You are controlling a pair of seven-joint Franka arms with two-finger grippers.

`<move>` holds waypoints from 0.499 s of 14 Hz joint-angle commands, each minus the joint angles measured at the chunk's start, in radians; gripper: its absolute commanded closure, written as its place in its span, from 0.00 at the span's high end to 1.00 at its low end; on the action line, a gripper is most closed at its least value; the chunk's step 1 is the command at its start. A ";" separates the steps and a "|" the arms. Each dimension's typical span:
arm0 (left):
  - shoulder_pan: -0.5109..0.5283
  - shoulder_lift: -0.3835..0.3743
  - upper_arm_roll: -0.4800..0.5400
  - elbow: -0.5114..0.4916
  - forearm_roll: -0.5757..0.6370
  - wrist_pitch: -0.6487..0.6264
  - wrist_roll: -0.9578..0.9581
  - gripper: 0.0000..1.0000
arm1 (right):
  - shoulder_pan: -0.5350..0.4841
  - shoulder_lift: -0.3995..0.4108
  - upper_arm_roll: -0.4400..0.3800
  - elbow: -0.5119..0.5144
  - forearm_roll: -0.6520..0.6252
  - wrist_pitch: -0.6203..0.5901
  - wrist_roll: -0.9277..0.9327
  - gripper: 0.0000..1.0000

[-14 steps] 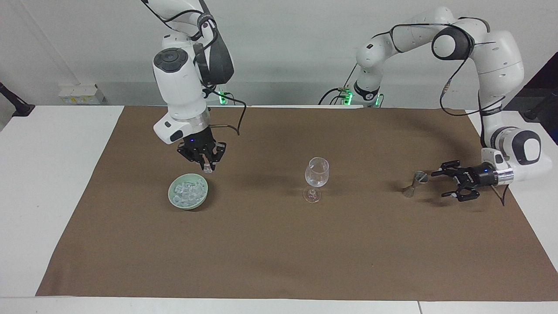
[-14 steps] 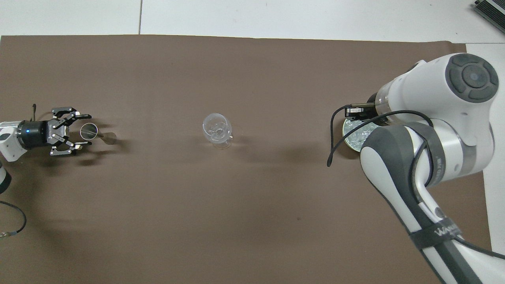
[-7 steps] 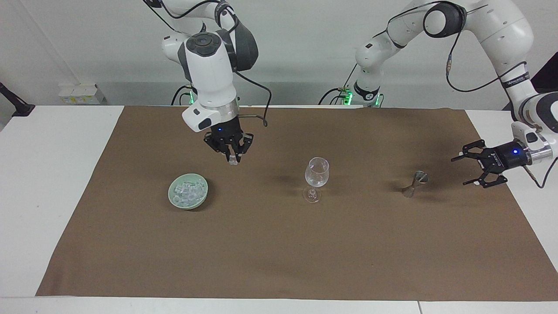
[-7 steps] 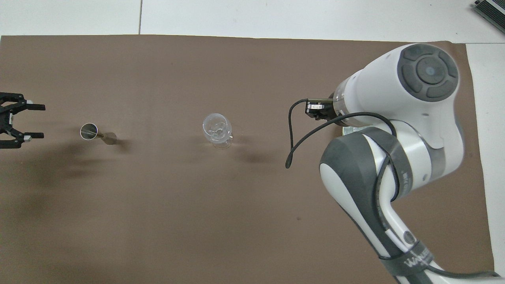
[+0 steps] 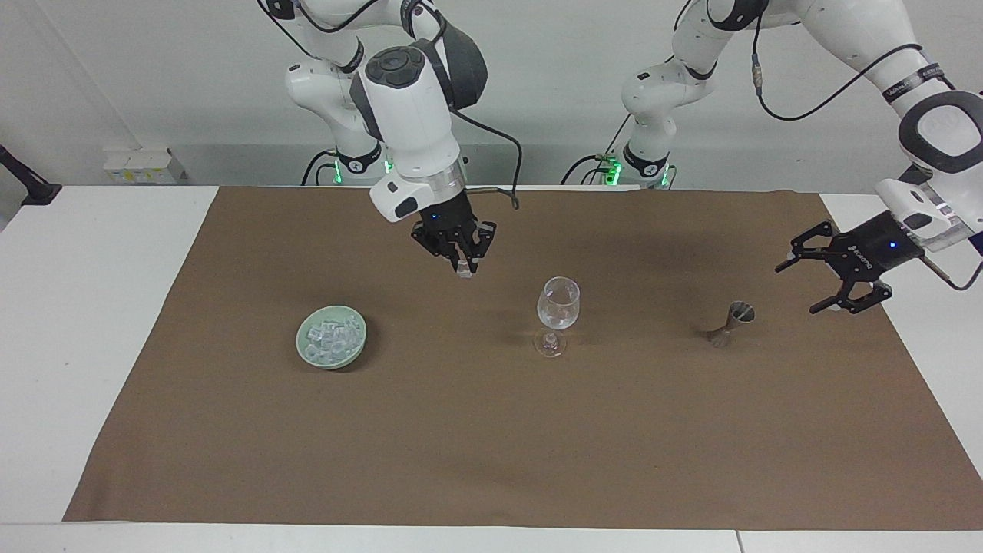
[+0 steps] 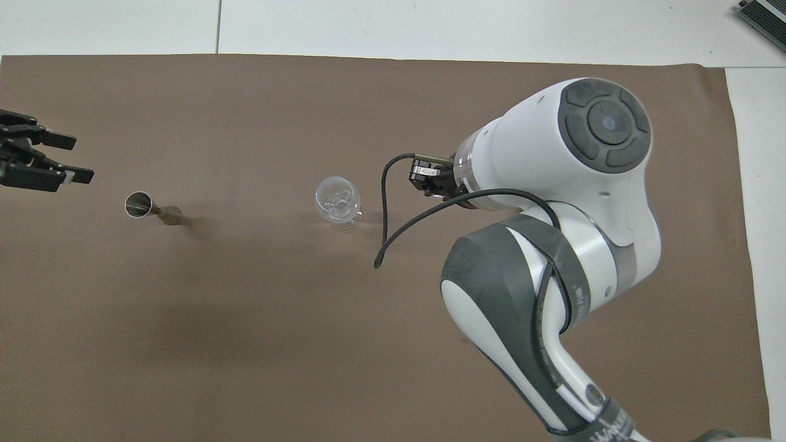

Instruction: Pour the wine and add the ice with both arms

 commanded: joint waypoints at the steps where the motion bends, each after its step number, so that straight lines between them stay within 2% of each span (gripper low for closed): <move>1: -0.079 -0.067 0.017 -0.041 0.137 0.049 -0.306 0.91 | -0.002 0.083 0.031 0.116 0.027 0.004 0.057 0.00; 3: -0.125 -0.087 0.015 -0.042 0.236 0.059 -0.596 0.99 | -0.002 0.126 0.073 0.173 0.024 0.006 0.115 0.00; 5: -0.163 -0.101 0.012 -0.042 0.342 0.060 -0.822 1.00 | -0.001 0.125 0.074 0.170 0.018 0.004 0.116 0.00; 7: -0.182 -0.102 0.012 -0.030 0.372 0.040 -0.956 1.00 | -0.002 0.127 0.074 0.167 0.024 0.009 0.114 0.00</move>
